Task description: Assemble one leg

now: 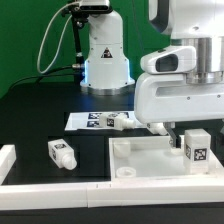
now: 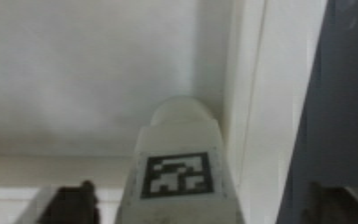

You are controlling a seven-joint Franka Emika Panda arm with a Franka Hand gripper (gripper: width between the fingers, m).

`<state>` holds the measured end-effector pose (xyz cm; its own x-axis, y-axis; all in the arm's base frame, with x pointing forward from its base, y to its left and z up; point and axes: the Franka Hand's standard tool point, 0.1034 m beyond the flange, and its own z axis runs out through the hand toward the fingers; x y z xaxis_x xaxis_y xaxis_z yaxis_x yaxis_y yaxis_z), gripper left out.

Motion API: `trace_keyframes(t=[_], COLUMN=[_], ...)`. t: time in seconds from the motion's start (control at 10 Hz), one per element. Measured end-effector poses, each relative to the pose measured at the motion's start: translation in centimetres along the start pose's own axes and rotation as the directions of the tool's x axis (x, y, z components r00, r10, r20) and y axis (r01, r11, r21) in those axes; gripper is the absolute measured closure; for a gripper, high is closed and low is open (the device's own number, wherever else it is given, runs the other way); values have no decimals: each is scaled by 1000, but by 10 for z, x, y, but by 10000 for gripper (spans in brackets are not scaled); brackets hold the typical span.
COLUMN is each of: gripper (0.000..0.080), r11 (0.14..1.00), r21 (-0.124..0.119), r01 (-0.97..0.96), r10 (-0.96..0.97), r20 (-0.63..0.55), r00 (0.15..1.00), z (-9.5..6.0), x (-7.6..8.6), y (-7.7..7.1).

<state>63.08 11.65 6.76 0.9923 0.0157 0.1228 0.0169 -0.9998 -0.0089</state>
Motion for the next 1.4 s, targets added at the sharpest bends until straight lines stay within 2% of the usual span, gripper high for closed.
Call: trace_keyframes(t=[0.1,0.2,0.3,0.5,0.7,0.8,1.0,1.1,1.2,1.4], gripper=[373,373,514,514,514,514,514,514,512,512], r11=[1000,997,991,934,786,631,276,147,52,-72], r21=[0,1,1,2,-23,-34,-17,-16,-16,-32], r01=[-5,-73,-133,-358,-618,-775,-961,-989,-999,-997], r10=[5,73,133,358,618,775,961,989,998,996], r20=[0,0,0,-19,-20,-16,20,30,43,50], r00=[1000,997,991,933,786,631,275,146,51,-73], z=[0,0,0,1,0,0,1,1,0,-1], x=[0,0,0,1,0,1,7,8,8,10], y=[0,0,1,-1,-3,-4,-2,-2,-2,-3])
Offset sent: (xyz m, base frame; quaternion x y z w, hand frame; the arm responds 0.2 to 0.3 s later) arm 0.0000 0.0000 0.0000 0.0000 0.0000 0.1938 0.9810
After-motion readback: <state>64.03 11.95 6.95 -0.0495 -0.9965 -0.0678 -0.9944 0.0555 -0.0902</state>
